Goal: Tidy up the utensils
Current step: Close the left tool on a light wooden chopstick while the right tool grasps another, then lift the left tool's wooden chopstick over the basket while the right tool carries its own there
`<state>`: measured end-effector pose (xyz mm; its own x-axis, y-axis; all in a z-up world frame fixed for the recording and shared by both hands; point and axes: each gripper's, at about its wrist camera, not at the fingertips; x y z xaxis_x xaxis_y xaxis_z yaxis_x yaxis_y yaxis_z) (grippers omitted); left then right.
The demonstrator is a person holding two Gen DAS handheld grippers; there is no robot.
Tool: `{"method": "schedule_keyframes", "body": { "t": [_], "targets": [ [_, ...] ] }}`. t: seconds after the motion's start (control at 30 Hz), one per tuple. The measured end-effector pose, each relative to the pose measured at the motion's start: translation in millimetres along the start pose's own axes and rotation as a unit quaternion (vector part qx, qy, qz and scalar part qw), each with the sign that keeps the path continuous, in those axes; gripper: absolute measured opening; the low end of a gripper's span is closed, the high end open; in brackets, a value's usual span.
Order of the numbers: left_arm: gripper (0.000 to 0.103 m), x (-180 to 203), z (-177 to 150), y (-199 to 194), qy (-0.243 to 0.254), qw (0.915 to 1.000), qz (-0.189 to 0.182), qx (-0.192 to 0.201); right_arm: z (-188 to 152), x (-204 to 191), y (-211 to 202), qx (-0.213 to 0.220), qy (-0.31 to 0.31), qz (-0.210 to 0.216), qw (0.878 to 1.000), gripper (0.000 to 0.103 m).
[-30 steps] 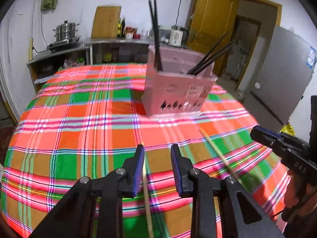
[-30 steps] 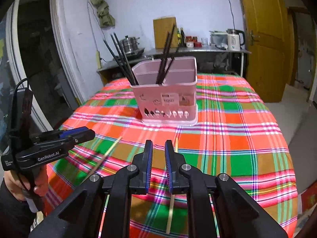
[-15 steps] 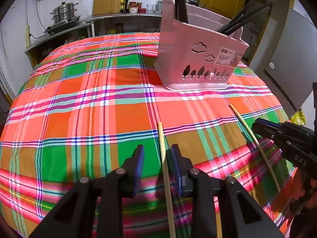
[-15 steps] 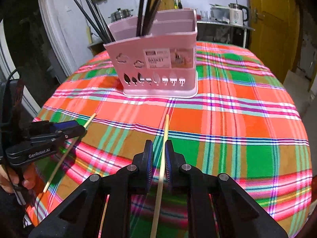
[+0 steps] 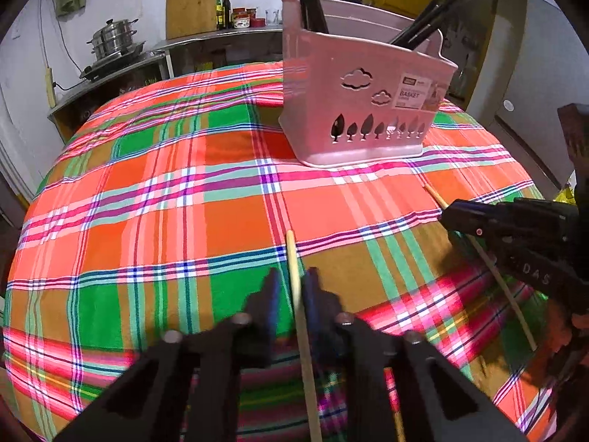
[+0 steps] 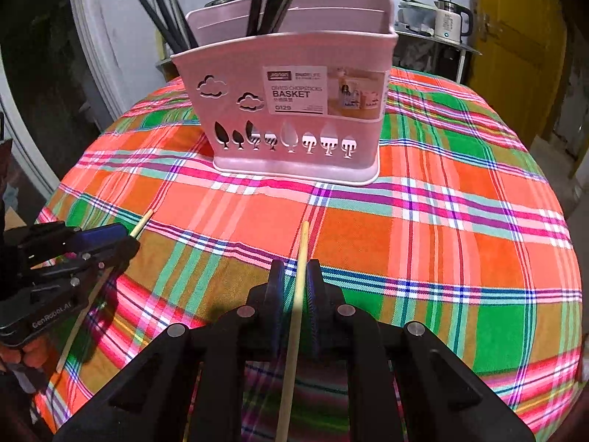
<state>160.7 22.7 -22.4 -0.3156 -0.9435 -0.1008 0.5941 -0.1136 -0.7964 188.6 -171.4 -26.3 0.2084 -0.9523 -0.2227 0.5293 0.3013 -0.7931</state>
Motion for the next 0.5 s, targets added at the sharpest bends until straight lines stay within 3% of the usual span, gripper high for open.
{"method": "schedule_keyframes", "body": {
  "t": [0.07,0.23,0.5],
  "targets": [
    [0.006,0.3,1.4,0.4,-0.004,1.0000,-0.002,-0.001,0.9,-2.6,-0.1,-0.002,-0.002,0.000,1.000,0.006],
    [0.006,1.2,5.3,-7.7,-0.008,0.9998,-0.010,0.013,0.1,-7.4,-8.8,0.005,-0.001,0.015,1.000,0.005],
    [0.006,-0.5,30.9,-55.7,-0.001,0.9970,-0.014,0.076,13.2,-15.9,-60.7,0.065,0.007,0.056,0.996,0.005]
  ]
}}
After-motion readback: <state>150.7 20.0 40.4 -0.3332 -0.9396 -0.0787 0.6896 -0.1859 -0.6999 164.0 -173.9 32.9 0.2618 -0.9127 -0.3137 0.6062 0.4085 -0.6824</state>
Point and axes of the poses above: each gripper's, at about its wrist camera, not at the fingertips, and y roughly the way its jaws point, x to its right, z to its top, and after that the axes turned 14 degrees about y, right-handed
